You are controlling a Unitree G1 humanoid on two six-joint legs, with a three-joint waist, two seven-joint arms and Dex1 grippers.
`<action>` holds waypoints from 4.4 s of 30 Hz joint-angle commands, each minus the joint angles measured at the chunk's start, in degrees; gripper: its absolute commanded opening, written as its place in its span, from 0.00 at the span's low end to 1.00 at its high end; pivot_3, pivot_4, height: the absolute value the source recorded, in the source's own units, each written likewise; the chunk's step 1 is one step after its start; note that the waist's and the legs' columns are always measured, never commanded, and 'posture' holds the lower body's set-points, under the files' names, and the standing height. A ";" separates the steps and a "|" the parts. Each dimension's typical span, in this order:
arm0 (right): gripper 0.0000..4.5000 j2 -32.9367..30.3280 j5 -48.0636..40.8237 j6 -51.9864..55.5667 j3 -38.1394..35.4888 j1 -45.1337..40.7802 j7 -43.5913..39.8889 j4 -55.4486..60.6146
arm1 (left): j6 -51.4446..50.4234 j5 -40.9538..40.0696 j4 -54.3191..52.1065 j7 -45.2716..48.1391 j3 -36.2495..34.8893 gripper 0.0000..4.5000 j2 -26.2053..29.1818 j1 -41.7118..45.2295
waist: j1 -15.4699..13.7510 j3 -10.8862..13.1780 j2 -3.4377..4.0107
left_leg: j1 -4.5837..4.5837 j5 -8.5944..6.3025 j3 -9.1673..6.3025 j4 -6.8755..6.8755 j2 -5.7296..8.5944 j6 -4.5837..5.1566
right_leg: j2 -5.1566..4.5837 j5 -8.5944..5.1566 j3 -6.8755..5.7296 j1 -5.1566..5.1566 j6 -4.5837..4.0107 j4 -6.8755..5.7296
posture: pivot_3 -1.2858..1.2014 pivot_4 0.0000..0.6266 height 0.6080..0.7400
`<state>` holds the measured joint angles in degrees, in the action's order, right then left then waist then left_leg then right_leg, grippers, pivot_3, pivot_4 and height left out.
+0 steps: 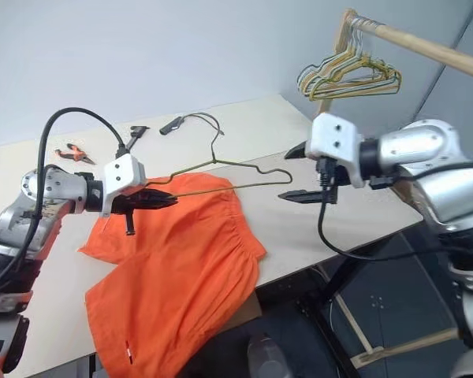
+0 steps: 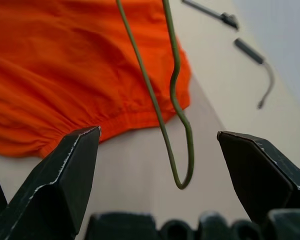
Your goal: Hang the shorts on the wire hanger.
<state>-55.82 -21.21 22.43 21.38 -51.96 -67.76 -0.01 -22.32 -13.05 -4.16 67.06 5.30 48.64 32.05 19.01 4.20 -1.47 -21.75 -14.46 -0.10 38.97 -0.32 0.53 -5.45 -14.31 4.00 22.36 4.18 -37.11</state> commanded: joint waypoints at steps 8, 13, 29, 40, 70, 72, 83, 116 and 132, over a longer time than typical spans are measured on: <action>0.93 11.66 14.09 -2.23 5.03 -9.65 -7.30 -13.15 | -4.39 -3.42 -8.71 -2.30 -6.40 0.00 3.59 -4.83 | -3.85 -0.03 0.05 | -0.62 0.01 -0.07 0.02 0.19 0.00 | -0.10 0.01 -0.03 0.70 -0.02 -0.12 | 0.46 0.01 1.00; 0.62 14.68 15.91 -3.19 4.38 -10.66 -9.33 -14.89 | -4.77 -4.09 -9.58 -2.34 -6.24 0.00 3.99 -5.01 | -5.60 -0.03 0.06 | -0.68 0.01 -0.08 0.02 0.22 -0.01 | -0.11 0.01 -0.07 0.76 -0.02 -0.10 | 0.46 0.02 1.00; 0.00 14.47 16.47 -2.50 1.90 -6.65 -13.57 -7.50 | -1.12 -3.64 -9.52 1.13 -4.18 0.06 4.08 -5.33 | -5.66 -0.03 0.06 | -0.68 0.01 -0.09 0.02 0.33 -0.01 | -0.09 0.01 -0.08 0.76 -0.02 -0.10 | 0.45 0.04 1.00; 0.00 -0.77 7.84 16.14 -10.79 17.91 -11.11 5.79 | 0.35 -9.70 -2.40 -3.71 -14.38 0.74 0.69 -4.44 | -7.95 -0.02 0.04 | -0.65 0.00 -0.11 0.05 0.30 0.01 | -0.07 0.00 -0.15 0.67 -0.03 -0.05 | 0.46 0.08 1.00; 0.00 -5.27 -16.54 65.11 -24.83 29.41 -1.44 -13.65 | -3.96 -27.24 -24.36 2.93 -24.54 1.00 5.05 -28.04 | -13.91 0.07 0.06 | 0.02 -0.07 0.53 0.01 0.11 0.12 | 0.21 -0.07 -0.09 -0.10 -0.17 0.29 | 0.50 0.09 1.00; 0.00 -5.60 -17.57 65.21 -25.71 29.79 -1.68 -13.61 | -4.07 -27.40 -24.73 2.65 -24.67 1.00 5.15 -28.41 | -14.03 0.07 0.06 | 0.02 -0.08 0.55 -0.01 0.10 0.13 | 0.23 -0.08 -0.09 -0.09 -0.17 0.30 | 0.50 0.09 1.00; 0.00 -10.65 -22.89 64.78 -24.18 35.16 -5.97 -10.87 | -3.67 -27.44 -24.85 2.24 -24.80 1.00 5.80 -29.30 | -15.62 0.14 0.05 | 0.03 -0.11 0.81 -0.02 -0.07 0.16 | 0.32 -0.12 -0.10 -0.10 -0.21 0.42 | 0.50 0.10 1.00; 0.00 -12.64 -28.67 61.31 -23.54 42.67 -10.78 -6.46 | -3.63 -28.58 -24.97 2.96 -26.49 1.00 7.26 -31.04 | -16.82 0.71 0.06 | 0.01 -0.16 0.96 -0.11 -0.53 0.14 | 0.73 -0.41 -0.08 -0.01 -0.08 0.57 | 0.51 0.13 1.00; 0.00 -1.69 -25.61 58.94 -20.04 33.72 -6.06 -12.84 | -3.25 -27.50 -23.58 4.43 -24.83 1.00 8.18 -29.38 | -16.66 0.87 0.06 | -0.12 -0.20 0.94 -0.14 -0.76 0.08 | 1.03 -0.04 -0.04 0.01 -0.56 0.95 | 0.51 0.13 1.00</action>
<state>-57.58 -46.82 82.49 1.71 -16.79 -73.66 -12.22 -26.41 -40.68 -27.61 71.05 -19.09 55.84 1.87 2.35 5.07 -1.41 -21.93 -14.66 0.84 38.83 -1.07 0.61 -4.42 -14.31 3.95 22.42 3.55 -36.15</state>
